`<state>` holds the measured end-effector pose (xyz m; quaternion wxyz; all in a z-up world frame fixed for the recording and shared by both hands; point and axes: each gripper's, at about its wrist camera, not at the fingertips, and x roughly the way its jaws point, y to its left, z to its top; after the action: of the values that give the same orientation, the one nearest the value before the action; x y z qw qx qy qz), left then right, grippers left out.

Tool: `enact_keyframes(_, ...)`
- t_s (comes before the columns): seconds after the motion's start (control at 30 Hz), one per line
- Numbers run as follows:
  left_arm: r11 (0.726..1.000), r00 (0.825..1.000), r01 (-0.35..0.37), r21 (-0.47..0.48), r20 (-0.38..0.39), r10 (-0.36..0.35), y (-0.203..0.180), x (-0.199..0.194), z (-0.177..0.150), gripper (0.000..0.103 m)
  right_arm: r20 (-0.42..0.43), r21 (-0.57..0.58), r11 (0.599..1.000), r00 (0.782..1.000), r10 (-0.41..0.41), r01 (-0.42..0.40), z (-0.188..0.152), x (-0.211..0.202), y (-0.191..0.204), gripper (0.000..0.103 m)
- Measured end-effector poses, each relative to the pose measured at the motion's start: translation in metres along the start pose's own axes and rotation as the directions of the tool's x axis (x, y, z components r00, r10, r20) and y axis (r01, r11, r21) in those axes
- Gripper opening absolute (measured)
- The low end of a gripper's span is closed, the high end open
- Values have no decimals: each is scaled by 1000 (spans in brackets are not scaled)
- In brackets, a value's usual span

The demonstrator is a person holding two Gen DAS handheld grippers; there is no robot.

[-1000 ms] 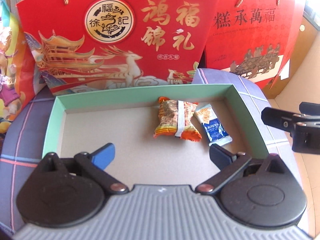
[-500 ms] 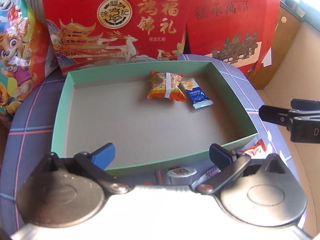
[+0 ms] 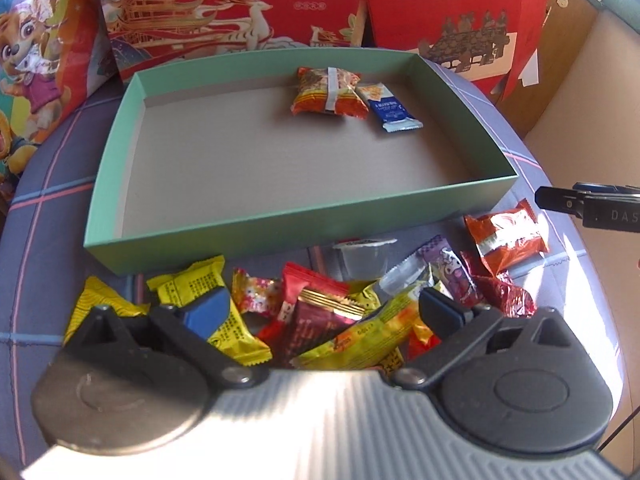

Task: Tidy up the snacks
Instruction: 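Move both grippers back over the snack pile, then grasp the yellow stick snack with the left gripper while the right grasps the orange bag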

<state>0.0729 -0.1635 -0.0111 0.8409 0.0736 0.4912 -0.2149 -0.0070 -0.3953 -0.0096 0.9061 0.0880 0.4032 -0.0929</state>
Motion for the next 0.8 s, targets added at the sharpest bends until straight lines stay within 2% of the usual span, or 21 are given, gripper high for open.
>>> enact_keyframes(0.17,997,999,-38,72,-7,39,-7,7,-7,103,-27,-32,998,999,47,-48,2,25,3,77)
enact_keyframes(0.33,993,999,-24,112,-21,27,-8,9,-13,103,-74,-100,989,992,100,-107,4,44,11,77)
enact_keyframes(0.47,987,1000,-3,159,-29,8,-13,12,-17,102,-161,-94,983,977,141,-157,-1,57,12,76)
enact_keyframes(0.53,984,1000,10,180,-24,-6,-16,13,-17,102,-219,-68,980,961,168,-187,-7,59,13,77)
enact_keyframes(0.63,980,1000,22,195,-24,-18,-19,15,-18,92,-243,-45,977,950,193,-210,-18,49,15,77)
enact_keyframes(0.7,983,998,48,178,-36,-42,-17,17,-19,81,-254,-8,975,943,214,-224,-26,40,18,77)
enact_keyframes(0.8,983,998,62,172,-42,-56,-13,16,-22,67,-257,-20,976,945,204,-216,-36,29,25,77)
